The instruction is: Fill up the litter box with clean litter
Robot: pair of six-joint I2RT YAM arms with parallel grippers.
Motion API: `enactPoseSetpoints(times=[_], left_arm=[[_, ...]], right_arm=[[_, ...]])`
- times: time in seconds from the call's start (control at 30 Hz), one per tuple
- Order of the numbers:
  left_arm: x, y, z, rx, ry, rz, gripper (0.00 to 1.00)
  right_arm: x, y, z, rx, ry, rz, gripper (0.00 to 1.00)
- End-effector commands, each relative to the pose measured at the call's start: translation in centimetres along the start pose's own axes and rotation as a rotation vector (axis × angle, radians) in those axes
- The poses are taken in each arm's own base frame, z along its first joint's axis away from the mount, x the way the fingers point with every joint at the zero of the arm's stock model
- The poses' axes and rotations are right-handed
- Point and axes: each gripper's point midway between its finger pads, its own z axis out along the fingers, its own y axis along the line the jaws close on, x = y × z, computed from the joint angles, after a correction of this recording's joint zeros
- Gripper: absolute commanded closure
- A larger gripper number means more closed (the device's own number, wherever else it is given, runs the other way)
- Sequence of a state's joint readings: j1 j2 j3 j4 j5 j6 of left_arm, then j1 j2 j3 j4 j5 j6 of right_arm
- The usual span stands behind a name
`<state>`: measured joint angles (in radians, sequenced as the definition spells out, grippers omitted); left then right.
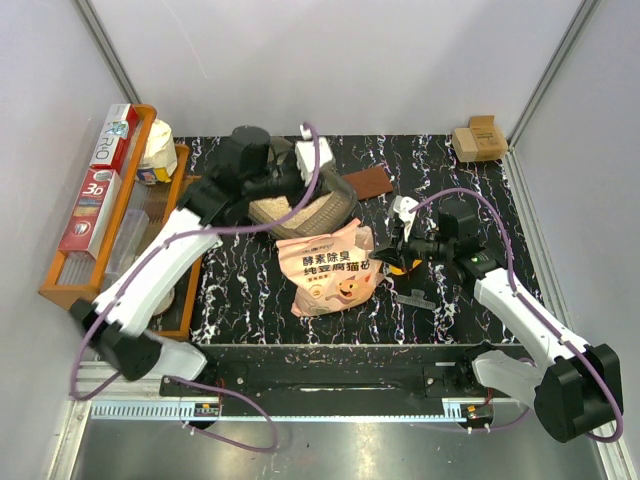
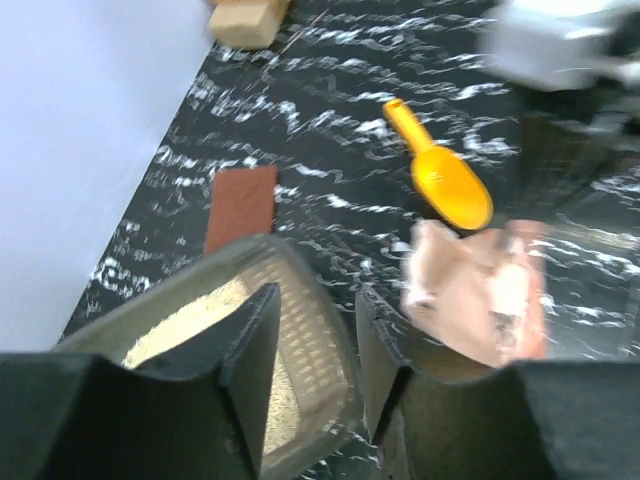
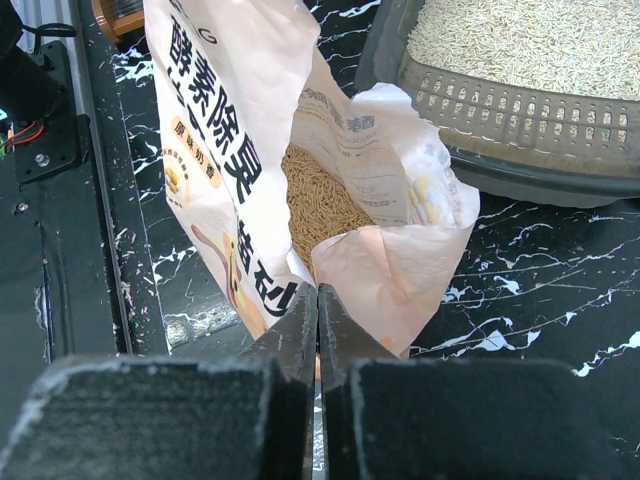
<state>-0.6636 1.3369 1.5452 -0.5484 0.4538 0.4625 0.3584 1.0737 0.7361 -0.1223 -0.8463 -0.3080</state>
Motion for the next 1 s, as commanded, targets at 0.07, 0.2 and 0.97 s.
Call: enactPoseSetpoints(times=[0.07, 0.2, 0.97], left_arm=[[4.6, 5.2, 5.8, 0.052, 0.013, -0.263, 0.73], [6.4, 3.6, 9.1, 0.203, 0.003, -0.323, 0.78], [7.6, -5.6, 13.6, 0.560, -0.052, -0.415, 0.75]], right_arm=[[-1.0, -0.5, 0.1, 0.030, -0.030, -0.024, 1.00], [-1.0, -0.6, 0.1, 0.035, -0.030, -0.022, 0.99], [-0.7, -1.9, 0.4, 0.081, 0.005, -0.001, 1.00]])
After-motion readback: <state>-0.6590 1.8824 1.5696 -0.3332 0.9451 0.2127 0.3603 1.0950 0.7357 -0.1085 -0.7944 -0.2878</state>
